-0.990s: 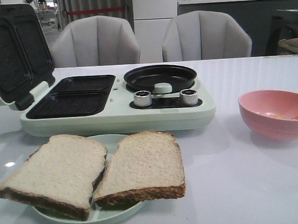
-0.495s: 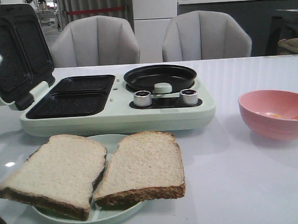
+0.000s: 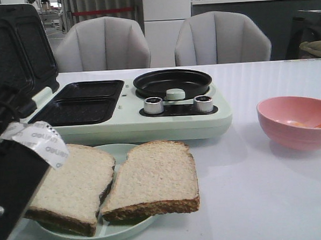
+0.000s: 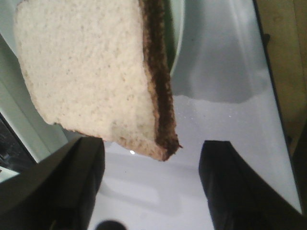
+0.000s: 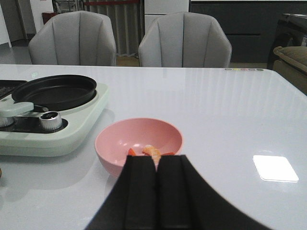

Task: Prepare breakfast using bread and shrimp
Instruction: 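Lower the left gripper and grasp the bread slice nearest the sandwich maker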

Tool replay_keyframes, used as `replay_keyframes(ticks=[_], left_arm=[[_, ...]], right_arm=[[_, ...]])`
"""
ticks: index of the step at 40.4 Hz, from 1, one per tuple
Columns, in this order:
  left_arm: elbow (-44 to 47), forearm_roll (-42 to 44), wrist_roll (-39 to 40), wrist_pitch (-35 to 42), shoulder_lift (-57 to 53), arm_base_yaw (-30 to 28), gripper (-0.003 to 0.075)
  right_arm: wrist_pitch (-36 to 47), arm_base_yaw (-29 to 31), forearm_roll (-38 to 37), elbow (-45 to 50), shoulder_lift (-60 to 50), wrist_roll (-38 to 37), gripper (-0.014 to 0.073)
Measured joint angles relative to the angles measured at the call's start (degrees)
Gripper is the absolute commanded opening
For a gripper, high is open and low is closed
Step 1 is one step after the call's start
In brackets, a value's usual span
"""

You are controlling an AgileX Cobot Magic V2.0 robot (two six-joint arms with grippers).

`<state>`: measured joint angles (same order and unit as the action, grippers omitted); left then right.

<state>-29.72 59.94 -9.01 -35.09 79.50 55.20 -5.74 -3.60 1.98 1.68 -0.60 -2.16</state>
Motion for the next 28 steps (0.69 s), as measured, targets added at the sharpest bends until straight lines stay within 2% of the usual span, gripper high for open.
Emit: replay_keyframes(ticks=[22, 25, 28], left_arm=[[-2.5, 6.2, 0.0, 1.6, 9.2, -1.3, 0.0477], [-2.6, 7.1, 0.0, 1.7, 9.9, -2.0, 0.0454], [-2.6, 7.6, 0.0, 1.8, 10.1, -2.4, 0.0387]], right_arm=[[0.0, 0.0, 0.0, 0.0, 0.0, 0.0, -0.0033], [0.0, 0.0, 0.0, 0.0, 0.0, 0.0, -0.0033], [0.0, 0.0, 0.0, 0.0, 0.0, 0.0, -0.0033]])
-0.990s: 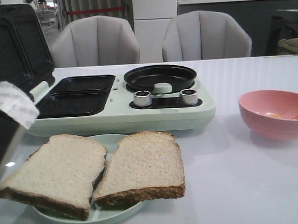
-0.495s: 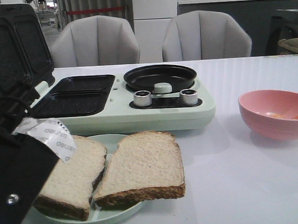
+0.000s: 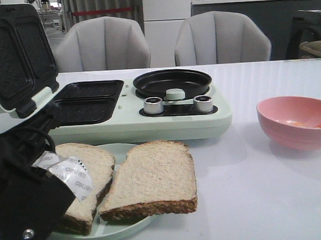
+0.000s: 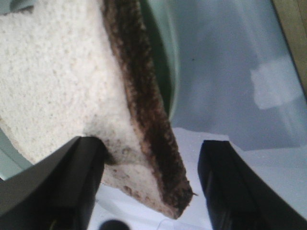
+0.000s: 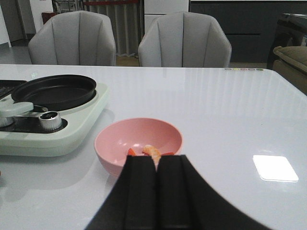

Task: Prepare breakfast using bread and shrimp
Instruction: 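Lower the left gripper and grasp the bread slice nearest the sandwich maker, then lift the bread with the left gripper and lay it on the farther plate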

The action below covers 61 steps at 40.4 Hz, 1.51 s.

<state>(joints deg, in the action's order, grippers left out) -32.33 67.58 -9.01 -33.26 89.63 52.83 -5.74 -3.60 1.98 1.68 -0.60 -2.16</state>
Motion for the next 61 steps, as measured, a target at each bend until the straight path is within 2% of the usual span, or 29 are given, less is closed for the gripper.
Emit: replay_keyframes(ticks=[7, 10, 20, 39, 49, 55, 61], left_arm=[[-0.1, 1.0, 0.0, 0.2, 0.0, -0.3, 0.0103], [-0.3, 1.4, 0.0, 0.1, 0.0, -0.3, 0.0028], [-0.3, 0.8, 0.0, -2.0, -1.7, 1.1, 0.0037], [-0.1, -3.0, 0.0, -11.4, -14.7, 7.7, 0.0037], [-0.1, 0.5, 0.1, -13.0, -23.0, 8.3, 0.0037], [-1.7, 3.0, 0.1, -11.2, -25.2, 5.0, 0.0037], [-5.9, 4.1, 0.1, -5.3, -24.4, -2.3, 0.0037]], right_arm=[[0.0, 0.0, 0.0, 0.0, 0.0, 0.0, -0.0033], [0.0, 0.0, 0.0, 0.0, 0.0, 0.0, -0.0033], [0.0, 0.0, 0.0, 0.0, 0.0, 0.0, -0.0033], [0.0, 0.0, 0.0, 0.0, 0.0, 0.0, -0.0033], [0.0, 0.0, 0.0, 0.0, 0.0, 0.0, -0.0033], [0.0, 0.0, 0.0, 0.0, 0.0, 0.0, -0.0033], [0.0, 0.0, 0.0, 0.0, 0.0, 0.0, -0.0033]])
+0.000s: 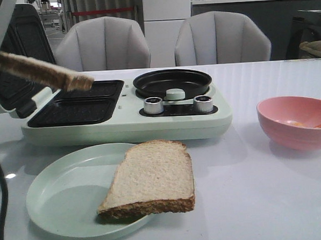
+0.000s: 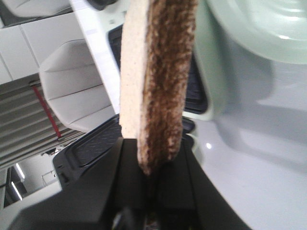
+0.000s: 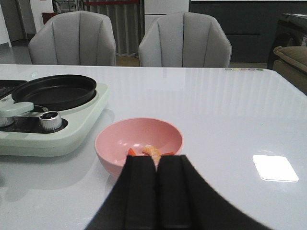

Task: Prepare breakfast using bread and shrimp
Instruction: 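Lift the bread with the left gripper and lay it on the farther plate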

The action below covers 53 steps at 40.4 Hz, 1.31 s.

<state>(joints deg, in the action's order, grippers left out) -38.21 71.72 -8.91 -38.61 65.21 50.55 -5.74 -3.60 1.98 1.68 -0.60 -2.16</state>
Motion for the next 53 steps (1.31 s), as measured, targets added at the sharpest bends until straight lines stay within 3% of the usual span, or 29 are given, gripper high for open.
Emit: replay_keyframes(ticks=[19, 28, 42, 47, 53], left_arm=[[-24.4, 4.3, 0.0, 18.5, 22.6, -21.3, 0.0037], [-34.0, 4.6, 0.0, 21.9, 33.8, -26.1, 0.0038], [-41.1, 6.5, 0.0, 25.0, 46.6, -30.3, 0.0048], [-41.4, 6.0, 0.0, 26.7, 48.5, -31.0, 0.0105], [-41.6, 5.1, 0.0, 27.2, 49.5, -31.2, 0.0230]], right_arm=[[0.0, 0.0, 0.0, 0.0, 0.0, 0.0, -0.0033], [0.0, 0.0, 0.0, 0.0, 0.0, 0.0, -0.0033], [0.0, 0.0, 0.0, 0.0, 0.0, 0.0, -0.0033], [0.0, 0.0, 0.0, 0.0, 0.0, 0.0, -0.0033], [0.0, 0.0, 0.0, 0.0, 0.0, 0.0, -0.0033]])
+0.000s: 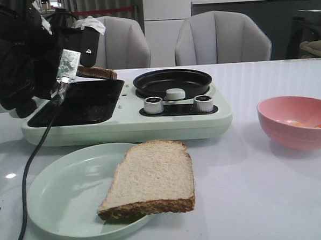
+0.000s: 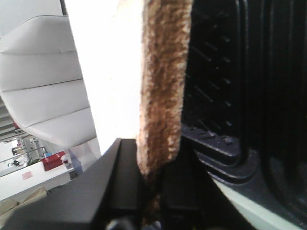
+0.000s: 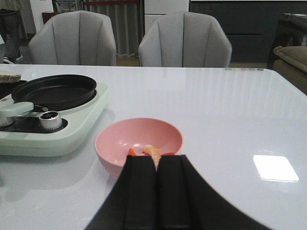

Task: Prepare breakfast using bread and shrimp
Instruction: 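Lift the bread with the left gripper and lay it on the farther plate, then open the left gripper and withdraw it upward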

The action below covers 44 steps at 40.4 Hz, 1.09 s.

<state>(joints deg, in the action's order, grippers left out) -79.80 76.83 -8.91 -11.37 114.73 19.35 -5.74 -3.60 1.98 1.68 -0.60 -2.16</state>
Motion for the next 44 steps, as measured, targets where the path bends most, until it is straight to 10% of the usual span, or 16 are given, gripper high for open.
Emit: replay_keyframes(ticks=[13, 44], left_arm=[[0.0, -0.9, 2.6, 0.3, 1.5, -0.7, 0.0585], [5.7, -19.2, 3.0, -10.2, -10.9, 4.3, 0.0522]], right_arm=[[0.0, 0.0, 0.0, 0.0, 0.0, 0.0, -0.0033], [0.0, 0.0, 0.0, 0.0, 0.0, 0.0, -0.0033]])
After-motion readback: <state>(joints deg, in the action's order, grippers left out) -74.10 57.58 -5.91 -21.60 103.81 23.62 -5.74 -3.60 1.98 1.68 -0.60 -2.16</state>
